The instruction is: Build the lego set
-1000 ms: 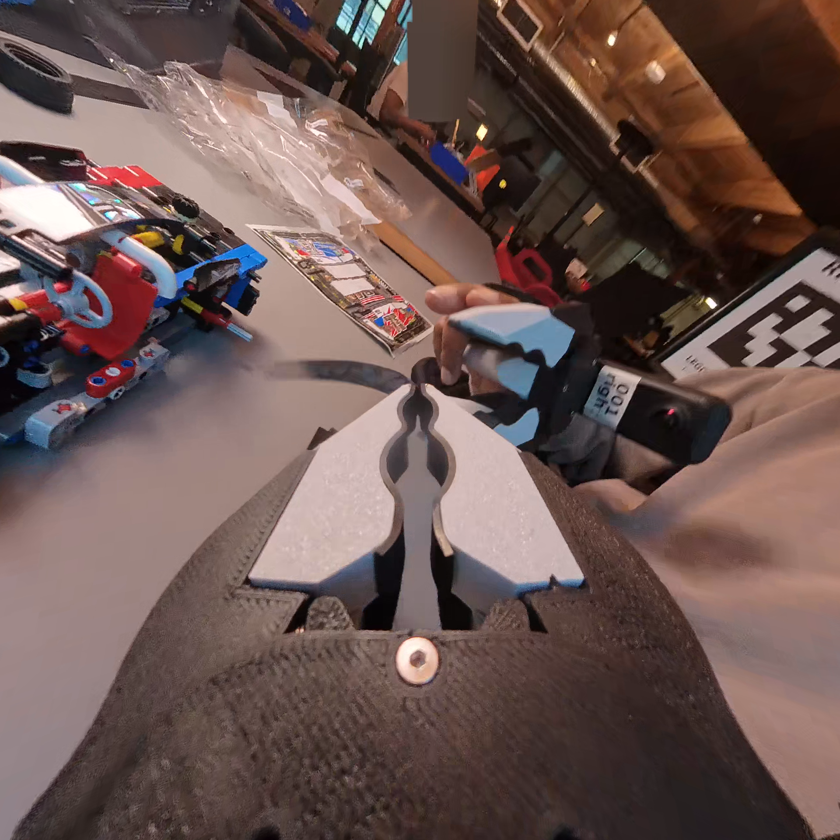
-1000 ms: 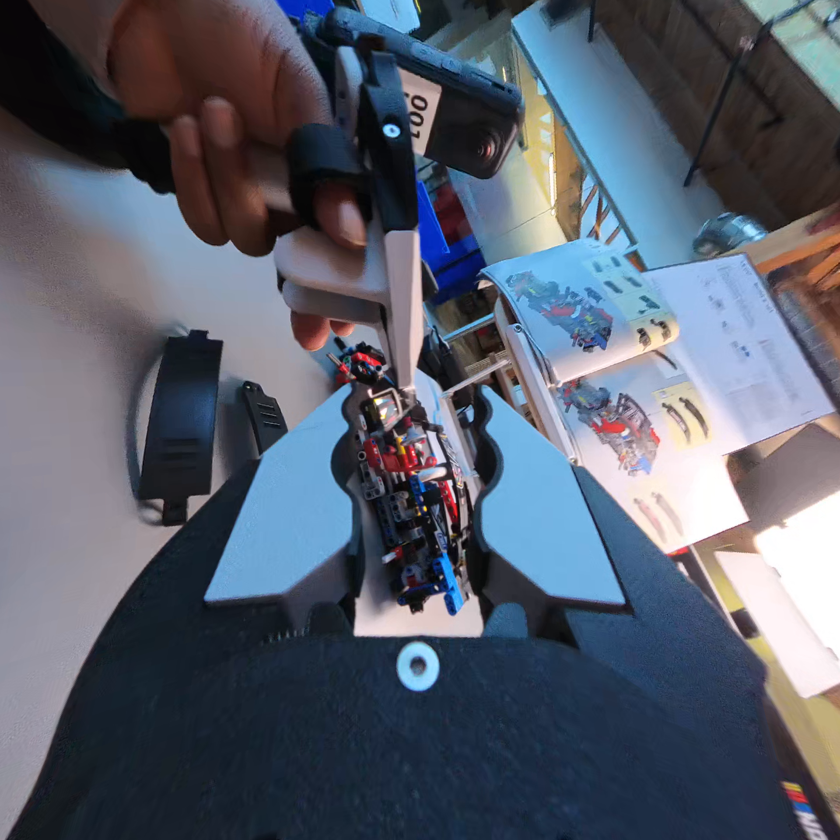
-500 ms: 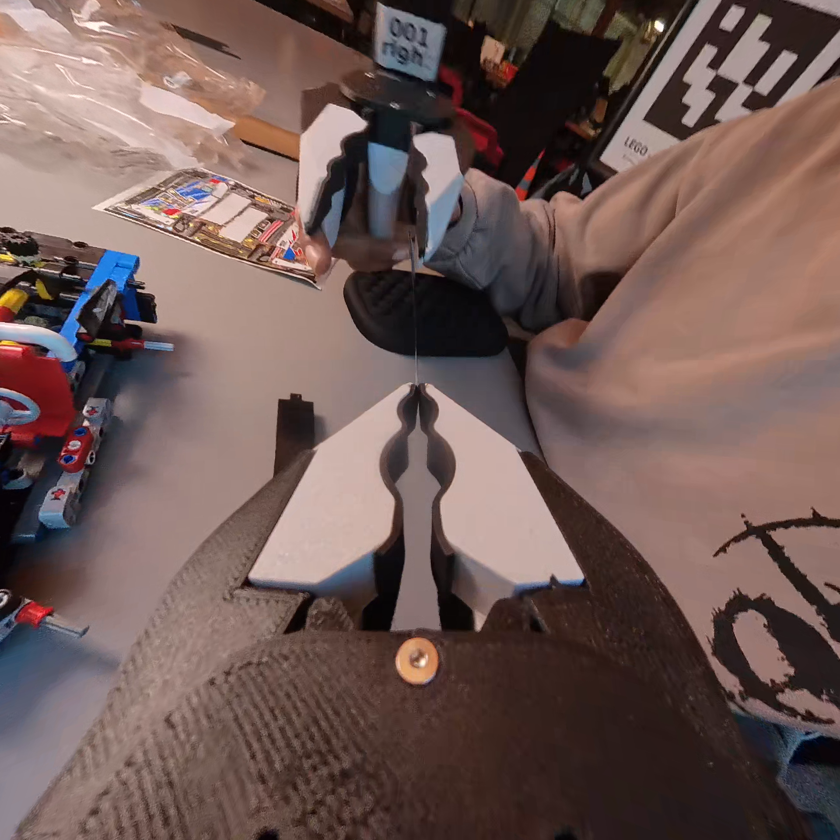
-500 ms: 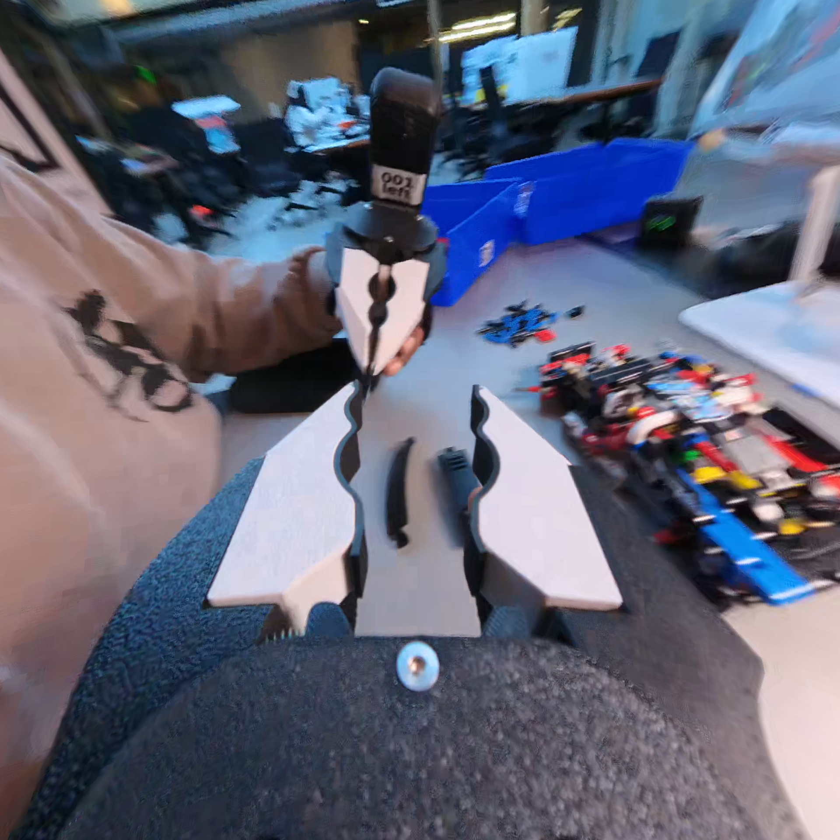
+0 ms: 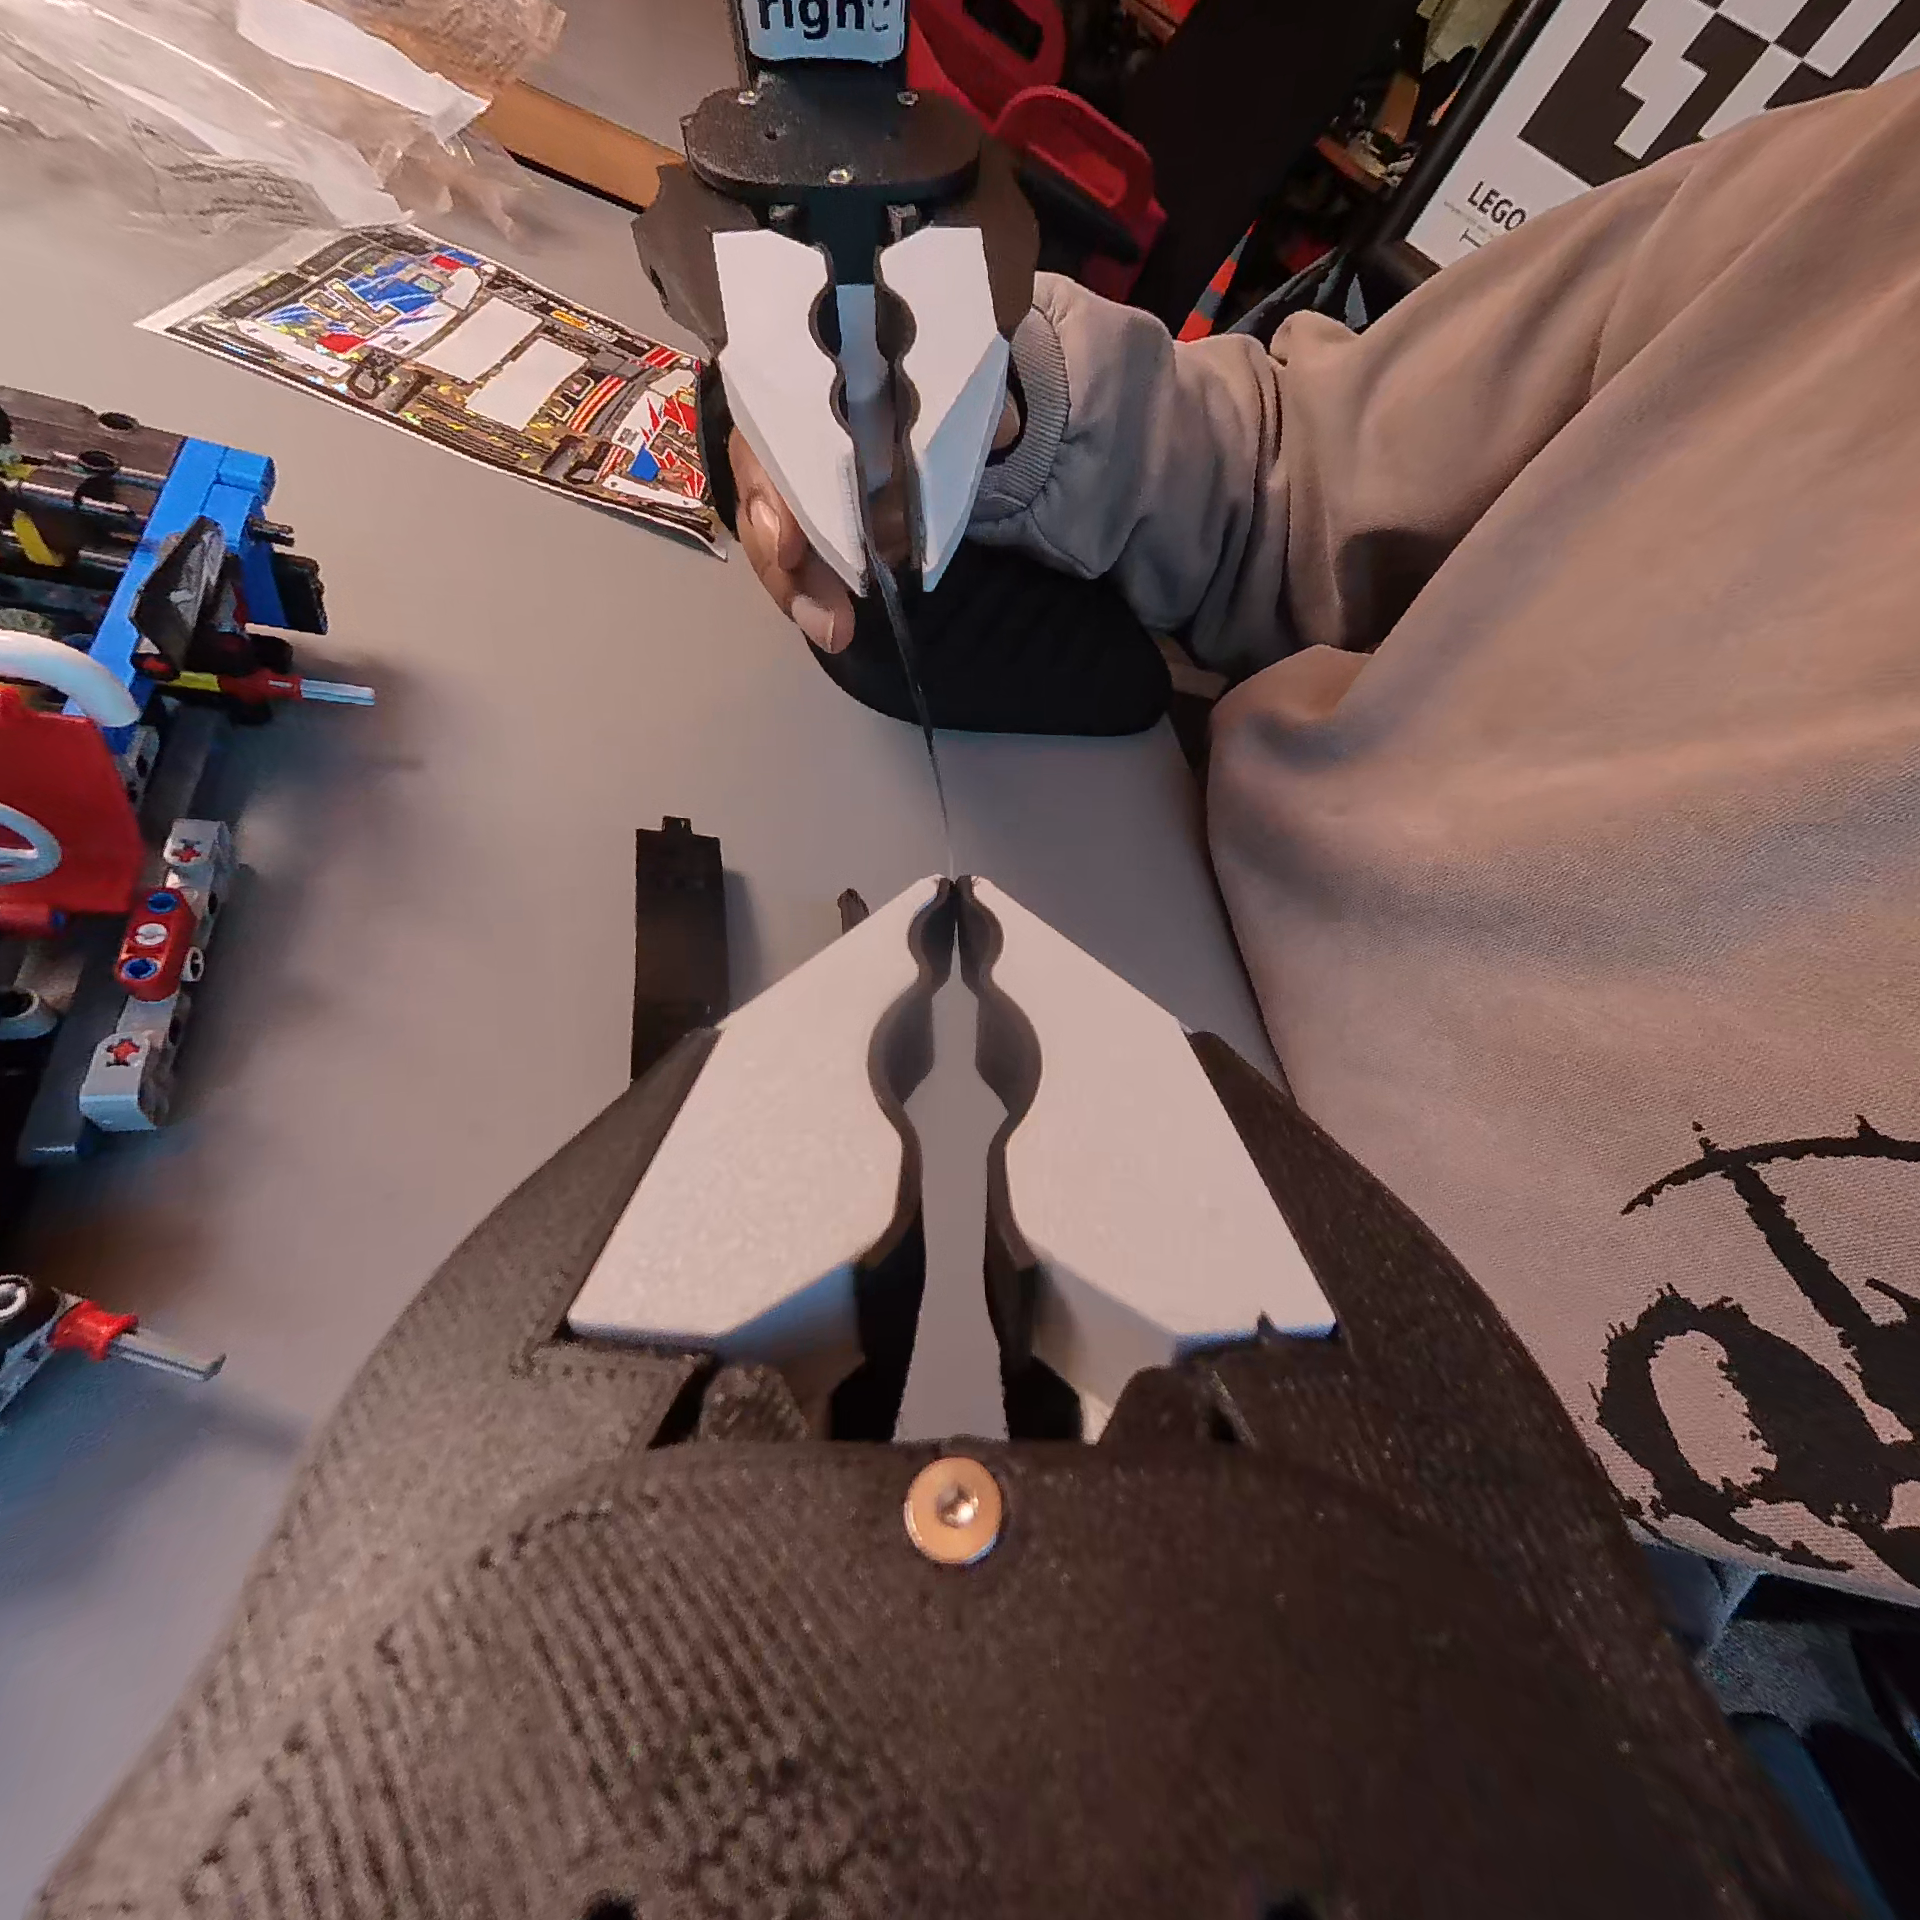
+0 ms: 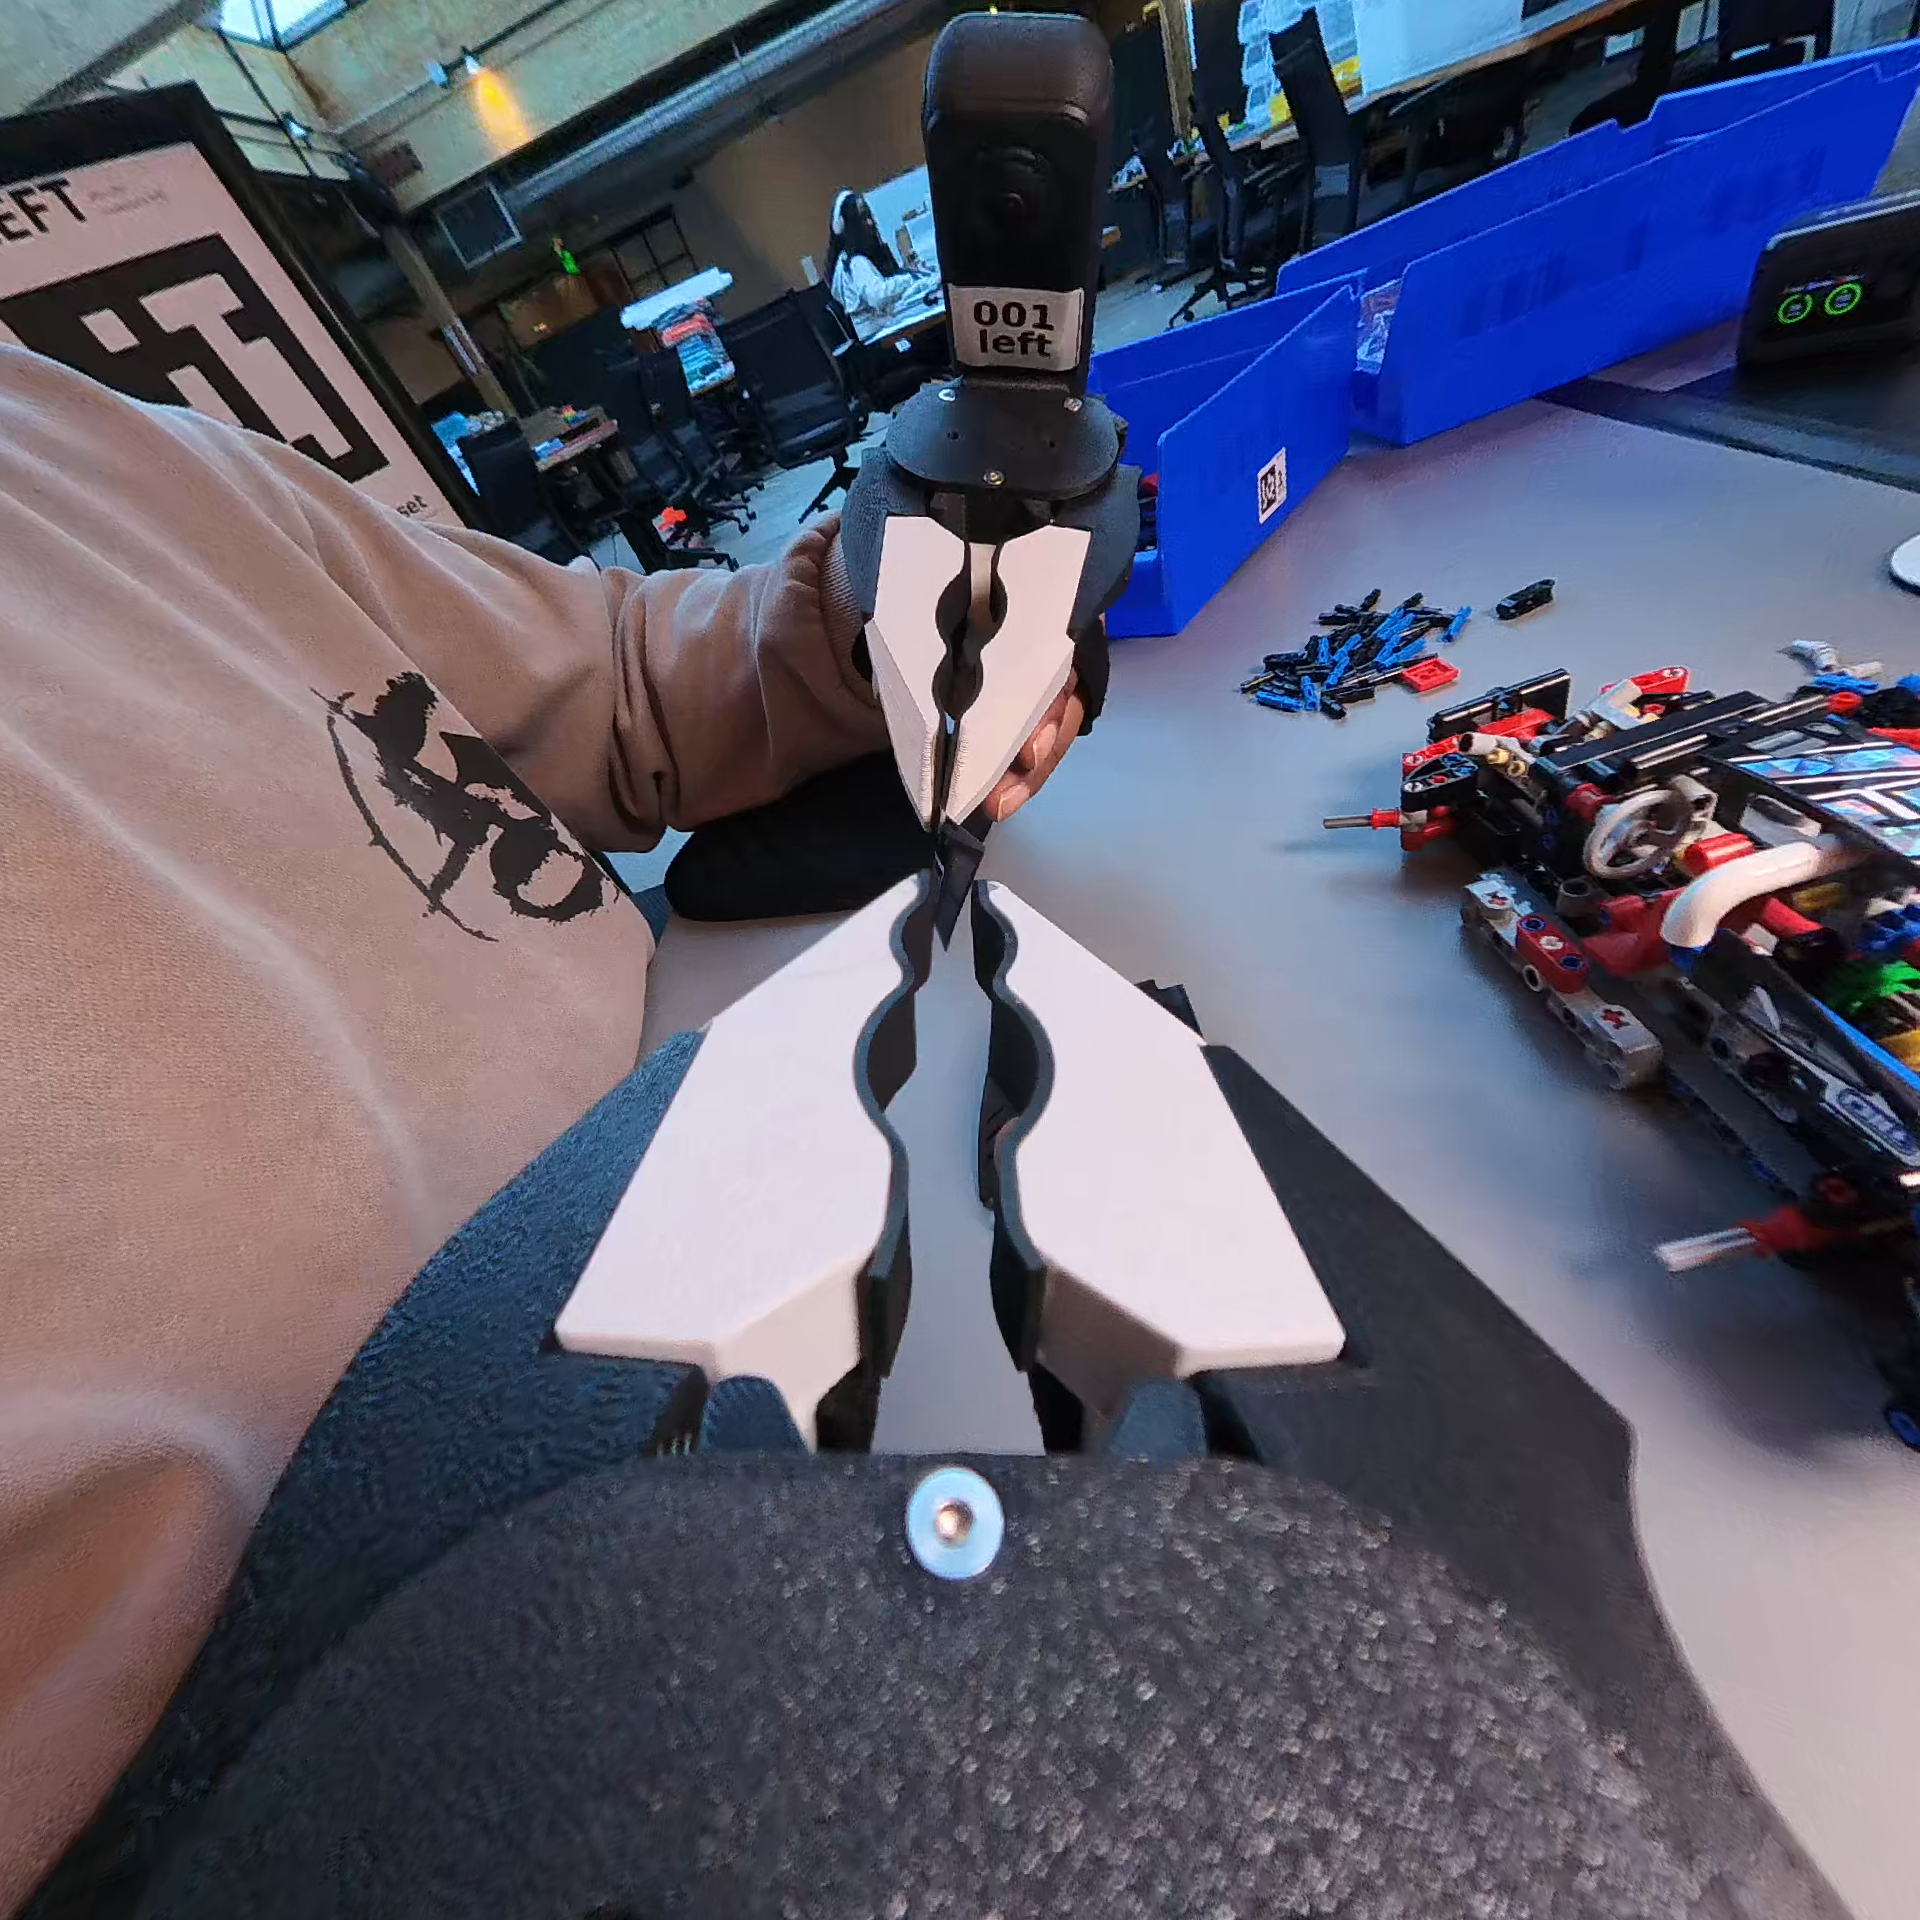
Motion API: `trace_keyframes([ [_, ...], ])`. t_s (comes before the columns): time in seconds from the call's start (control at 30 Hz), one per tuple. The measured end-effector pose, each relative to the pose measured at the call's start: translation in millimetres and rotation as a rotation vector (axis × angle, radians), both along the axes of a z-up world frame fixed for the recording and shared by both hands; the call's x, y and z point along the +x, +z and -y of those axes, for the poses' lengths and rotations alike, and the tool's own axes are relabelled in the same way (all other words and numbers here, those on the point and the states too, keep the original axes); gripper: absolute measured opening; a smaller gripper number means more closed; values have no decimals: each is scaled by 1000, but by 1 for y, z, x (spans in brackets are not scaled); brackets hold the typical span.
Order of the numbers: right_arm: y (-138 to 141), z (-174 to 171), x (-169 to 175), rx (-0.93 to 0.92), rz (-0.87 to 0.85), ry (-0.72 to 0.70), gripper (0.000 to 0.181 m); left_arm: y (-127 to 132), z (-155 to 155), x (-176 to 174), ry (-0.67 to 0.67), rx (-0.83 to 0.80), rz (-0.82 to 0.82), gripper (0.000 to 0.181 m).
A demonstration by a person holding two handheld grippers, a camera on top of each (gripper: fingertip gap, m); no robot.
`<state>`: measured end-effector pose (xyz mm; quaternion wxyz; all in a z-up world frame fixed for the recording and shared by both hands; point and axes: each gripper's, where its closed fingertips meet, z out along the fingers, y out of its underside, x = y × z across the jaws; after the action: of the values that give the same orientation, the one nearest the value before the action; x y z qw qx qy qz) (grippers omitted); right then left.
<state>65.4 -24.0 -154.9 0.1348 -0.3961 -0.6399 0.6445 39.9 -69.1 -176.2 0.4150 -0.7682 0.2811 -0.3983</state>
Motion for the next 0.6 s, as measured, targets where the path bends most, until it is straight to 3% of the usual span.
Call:
trace_keyframes([
  [0.37, -10, -8, -6, -21, 79, -51, 0, -4, -6, -9, 54, -13, 0, 0],
  [0.53, 12, -20, -16, -118, 104, -116, 0, 8, -19, -39, 181, 49, -3, 45],
  [0.6, 32, -28, -20, -138, 95, -140, 0, 6, -24, -48, 222, 65, -26, 46],
])
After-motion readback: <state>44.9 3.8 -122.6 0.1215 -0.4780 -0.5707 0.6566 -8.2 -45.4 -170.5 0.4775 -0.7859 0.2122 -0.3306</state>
